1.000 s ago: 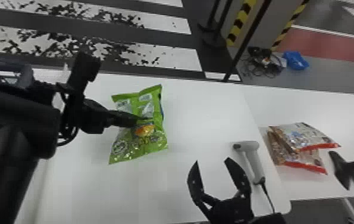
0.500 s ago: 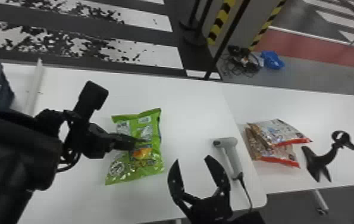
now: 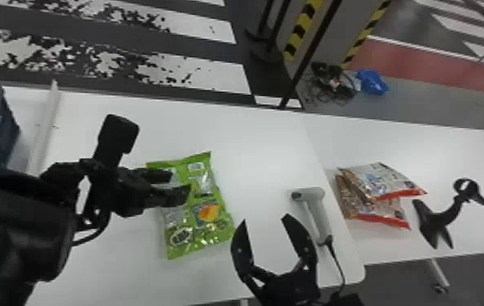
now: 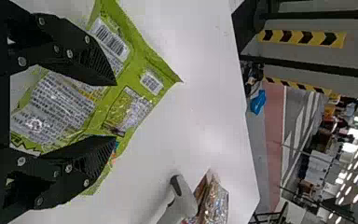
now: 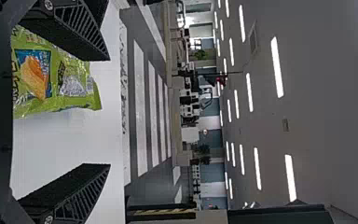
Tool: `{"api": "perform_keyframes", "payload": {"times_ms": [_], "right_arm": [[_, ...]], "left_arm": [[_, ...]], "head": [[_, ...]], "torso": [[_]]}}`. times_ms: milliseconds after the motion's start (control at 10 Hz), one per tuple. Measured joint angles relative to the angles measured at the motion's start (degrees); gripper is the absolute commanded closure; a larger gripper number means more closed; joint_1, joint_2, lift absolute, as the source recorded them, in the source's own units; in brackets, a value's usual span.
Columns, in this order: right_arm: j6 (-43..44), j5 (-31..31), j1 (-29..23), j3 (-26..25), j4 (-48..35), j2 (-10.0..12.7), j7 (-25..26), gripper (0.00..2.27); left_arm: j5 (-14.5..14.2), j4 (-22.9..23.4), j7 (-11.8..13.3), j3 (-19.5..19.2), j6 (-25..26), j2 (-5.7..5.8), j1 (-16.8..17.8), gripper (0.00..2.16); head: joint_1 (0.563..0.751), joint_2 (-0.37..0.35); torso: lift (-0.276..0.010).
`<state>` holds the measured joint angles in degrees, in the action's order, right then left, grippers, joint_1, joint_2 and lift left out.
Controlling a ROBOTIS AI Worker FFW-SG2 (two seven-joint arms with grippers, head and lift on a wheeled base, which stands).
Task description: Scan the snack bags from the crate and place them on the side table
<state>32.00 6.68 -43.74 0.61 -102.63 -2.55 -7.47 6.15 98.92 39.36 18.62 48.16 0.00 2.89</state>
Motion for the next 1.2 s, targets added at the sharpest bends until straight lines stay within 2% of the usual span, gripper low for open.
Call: {"api": "perform_keyframes", "payload": {"times_ms": [200,300,500,600,700,800,1000,1100,1200], "right_arm": [[0.0,0.0,-0.4,-0.1,-0.3,-0.1,0.0,0.06],[0.0,0.0,-0.4,-0.1,-0.5,-0.1,0.0,0.06],[-0.1,0.0,-0.5,0.1,-0.9,-0.2,0.0,0.07],[-0.2,0.0,-0.5,0.3,-1.1,-0.3,0.0,0.07],[-0.4,0.0,-0.5,0.6,-1.3,-0.6,0.0,0.07],[-0.8,-0.1,-0.3,0.9,-1.5,-0.8,0.0,0.08],[-2.1,-0.5,0.0,2.2,-1.9,-1.5,-0.1,0.13],[-2.7,-0.7,0.2,2.9,-2.1,-1.9,-0.1,0.21],[-3.4,-1.0,0.4,3.7,-2.5,-2.3,-0.1,0.26]], "left_arm": [[-2.2,3.0,0.0,-3.8,-0.7,0.00,-1.7,0.03],[-2.6,6.2,0.0,-6.0,-0.7,0.00,-3.1,0.03],[-4.0,15.3,0.0,-12.3,-2.0,0.00,-8.0,0.04],[-5.7,19.4,0.6,-16.7,-4.5,0.07,-10.8,0.04],[-8.4,22.4,1.6,-22.4,-8.0,0.86,-13.4,0.04],[-11.8,24.2,3.4,-29.0,-12.0,1.64,-15.9,0.04],[-18.0,25.9,7.2,-41.3,-19.0,1.91,-20.4,0.04],[-20.6,26.2,9.4,-46.3,-22.6,1.87,-22.6,0.04],[-23.1,26.2,10.9,-50.5,-27.5,1.53,-24.9,0.04]], "head": [[0.695,-0.340],[0.695,-0.319],[0.695,-0.254],[0.695,-0.198],[0.695,-0.167],[0.695,-0.086],[0.695,0.085],[0.695,0.123],[0.695,0.195]], "torso": [[-0.094],[-0.094],[-0.094],[-0.094],[-0.094],[-0.094],[-0.094],[-0.094],[-0.094]]}}
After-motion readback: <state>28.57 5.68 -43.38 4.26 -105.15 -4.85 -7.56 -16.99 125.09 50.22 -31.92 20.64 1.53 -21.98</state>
